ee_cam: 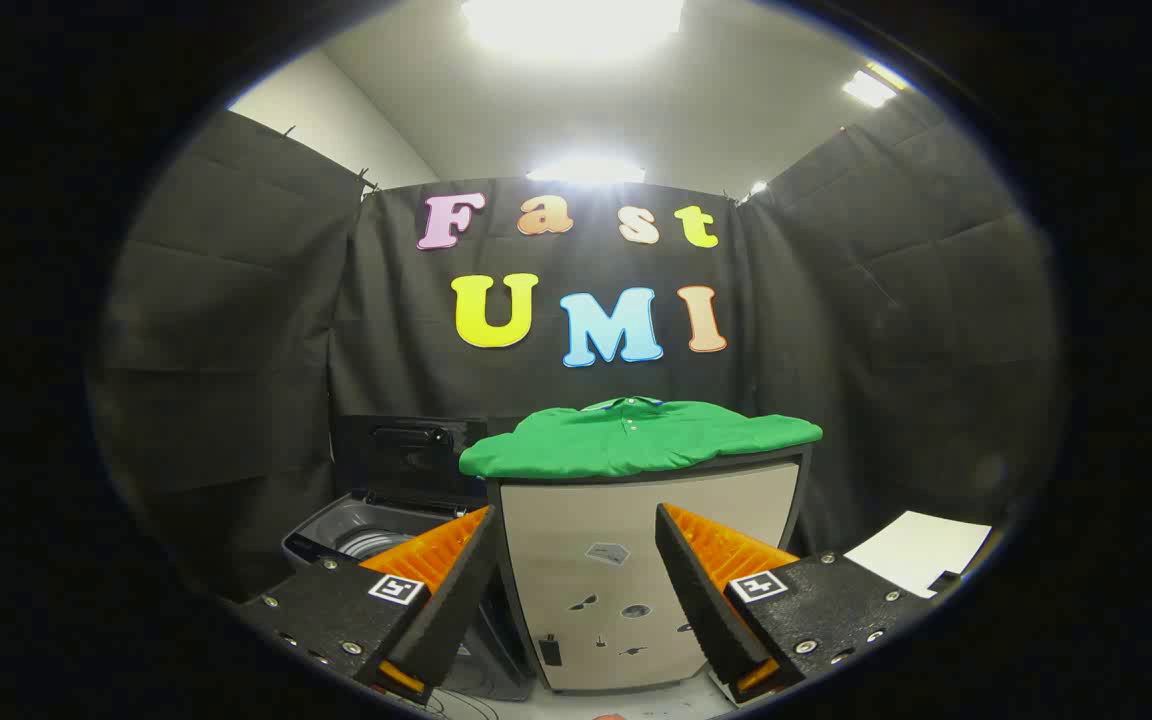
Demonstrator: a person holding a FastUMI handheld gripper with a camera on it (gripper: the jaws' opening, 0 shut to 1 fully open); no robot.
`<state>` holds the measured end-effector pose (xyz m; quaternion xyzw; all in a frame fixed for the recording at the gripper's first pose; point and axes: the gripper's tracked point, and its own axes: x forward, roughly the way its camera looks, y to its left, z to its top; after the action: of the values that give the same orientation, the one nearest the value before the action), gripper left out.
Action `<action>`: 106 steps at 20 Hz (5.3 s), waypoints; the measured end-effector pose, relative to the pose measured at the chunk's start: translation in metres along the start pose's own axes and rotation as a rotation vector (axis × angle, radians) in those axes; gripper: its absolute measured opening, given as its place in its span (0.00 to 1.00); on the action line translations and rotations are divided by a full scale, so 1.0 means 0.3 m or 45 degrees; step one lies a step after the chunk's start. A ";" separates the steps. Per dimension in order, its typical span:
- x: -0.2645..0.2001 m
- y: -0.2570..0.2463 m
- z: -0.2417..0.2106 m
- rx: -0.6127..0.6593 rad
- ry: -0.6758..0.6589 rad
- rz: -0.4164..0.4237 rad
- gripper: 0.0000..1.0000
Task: Put the clothes into the washing machine and then close the washing machine lid.
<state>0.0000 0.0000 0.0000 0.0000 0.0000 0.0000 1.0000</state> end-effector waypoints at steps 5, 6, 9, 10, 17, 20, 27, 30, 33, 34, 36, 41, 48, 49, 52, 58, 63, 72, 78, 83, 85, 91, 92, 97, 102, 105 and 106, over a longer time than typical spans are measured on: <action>-0.008 -0.005 0.009 0.003 -0.006 -0.004 0.95; -0.007 -0.007 0.008 0.005 -0.004 -0.004 0.95; -0.009 -0.007 0.016 0.007 -0.009 -0.008 0.95; -0.008 -0.007 0.016 0.008 -0.009 -0.008 0.95; -0.007 -0.012 0.034 0.015 -0.020 -0.009 0.95; 0.003 -0.010 0.059 0.014 -0.023 -0.001 0.95; 0.063 -0.060 0.150 -0.002 -0.007 -0.040 0.95; 0.107 -0.100 0.206 0.021 -0.013 -0.057 0.95; 0.162 -0.144 0.254 0.030 -0.017 -0.076 0.95; 0.182 -0.155 0.274 0.033 -0.015 -0.081 0.95; 0.231 -0.181 0.298 0.054 -0.002 -0.087 0.95; 0.353 -0.242 0.339 0.073 0.047 -0.101 0.95; 0.546 -0.288 0.316 0.105 0.189 -0.082 0.95; 0.573 -0.290 0.308 0.098 0.211 -0.072 0.95; 0.666 -0.296 0.279 0.092 0.292 -0.045 0.95; 0.821 -0.287 0.216 0.123 0.434 0.014 0.95; 0.954 -0.280 0.165 0.102 0.511 0.027 0.95; 1.113 -0.281 0.038 0.003 0.708 0.058 0.95; 1.129 -0.313 -0.043 0.013 0.843 0.056 0.95; 1.128 -0.333 -0.055 0.024 0.871 0.060 0.91; 1.129 -0.335 -0.063 -0.021 0.883 0.075 0.87; 1.117 -0.303 -0.052 -0.009 0.862 0.166 0.45; 1.111 -0.303 -0.054 0.007 0.859 0.180 0.37; 1.106 -0.294 -0.042 0.019 0.854 0.242 0.04; 1.089 -0.285 -0.024 0.125 0.800 0.246 0.00; 1.089 -0.257 0.037 0.270 0.737 0.282 0.00; 1.084 -0.247 0.075 0.333 0.695 0.294 0.00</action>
<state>0.3252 -0.0741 0.0226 0.1284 0.2681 0.1135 0.9480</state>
